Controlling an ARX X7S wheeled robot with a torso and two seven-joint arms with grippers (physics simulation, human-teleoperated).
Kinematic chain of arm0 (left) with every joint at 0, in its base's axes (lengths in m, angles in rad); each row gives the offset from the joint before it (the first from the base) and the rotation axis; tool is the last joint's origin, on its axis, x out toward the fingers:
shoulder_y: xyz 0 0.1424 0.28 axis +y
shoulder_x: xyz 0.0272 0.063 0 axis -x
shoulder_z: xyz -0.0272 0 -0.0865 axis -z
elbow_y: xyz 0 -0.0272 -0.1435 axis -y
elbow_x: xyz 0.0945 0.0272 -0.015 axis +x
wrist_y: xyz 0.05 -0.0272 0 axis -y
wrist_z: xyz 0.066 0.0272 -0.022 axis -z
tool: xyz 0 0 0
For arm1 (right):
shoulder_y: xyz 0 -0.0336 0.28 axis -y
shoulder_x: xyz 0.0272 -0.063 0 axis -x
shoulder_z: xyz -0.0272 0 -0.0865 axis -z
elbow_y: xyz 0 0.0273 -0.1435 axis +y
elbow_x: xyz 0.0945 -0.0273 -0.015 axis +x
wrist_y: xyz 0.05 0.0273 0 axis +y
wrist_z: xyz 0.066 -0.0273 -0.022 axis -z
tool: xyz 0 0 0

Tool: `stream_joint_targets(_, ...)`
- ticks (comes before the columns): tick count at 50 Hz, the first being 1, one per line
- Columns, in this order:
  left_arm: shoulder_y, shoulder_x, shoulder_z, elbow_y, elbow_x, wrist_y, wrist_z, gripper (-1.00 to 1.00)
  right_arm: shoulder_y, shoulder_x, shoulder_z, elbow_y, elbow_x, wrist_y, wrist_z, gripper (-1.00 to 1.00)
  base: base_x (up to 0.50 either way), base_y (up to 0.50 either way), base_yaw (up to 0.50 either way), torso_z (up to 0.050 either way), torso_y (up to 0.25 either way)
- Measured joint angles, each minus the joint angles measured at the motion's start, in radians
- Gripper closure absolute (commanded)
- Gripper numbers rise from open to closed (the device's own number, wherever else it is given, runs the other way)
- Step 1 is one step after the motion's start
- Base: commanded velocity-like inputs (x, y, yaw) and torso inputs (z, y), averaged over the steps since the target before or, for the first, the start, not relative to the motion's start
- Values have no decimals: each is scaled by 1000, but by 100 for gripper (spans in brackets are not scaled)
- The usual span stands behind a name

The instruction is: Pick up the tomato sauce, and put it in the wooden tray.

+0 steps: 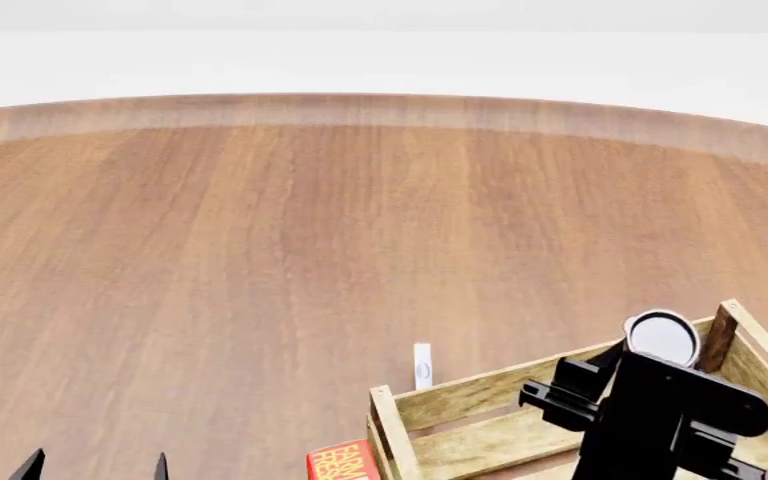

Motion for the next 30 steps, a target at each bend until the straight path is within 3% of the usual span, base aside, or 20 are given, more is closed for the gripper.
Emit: stream_joint_targets(30,-3,-3,6,-4,-3,4,-4,-100,144,-64,9,474,14,-242,-133,100,0,0,0,0,0)
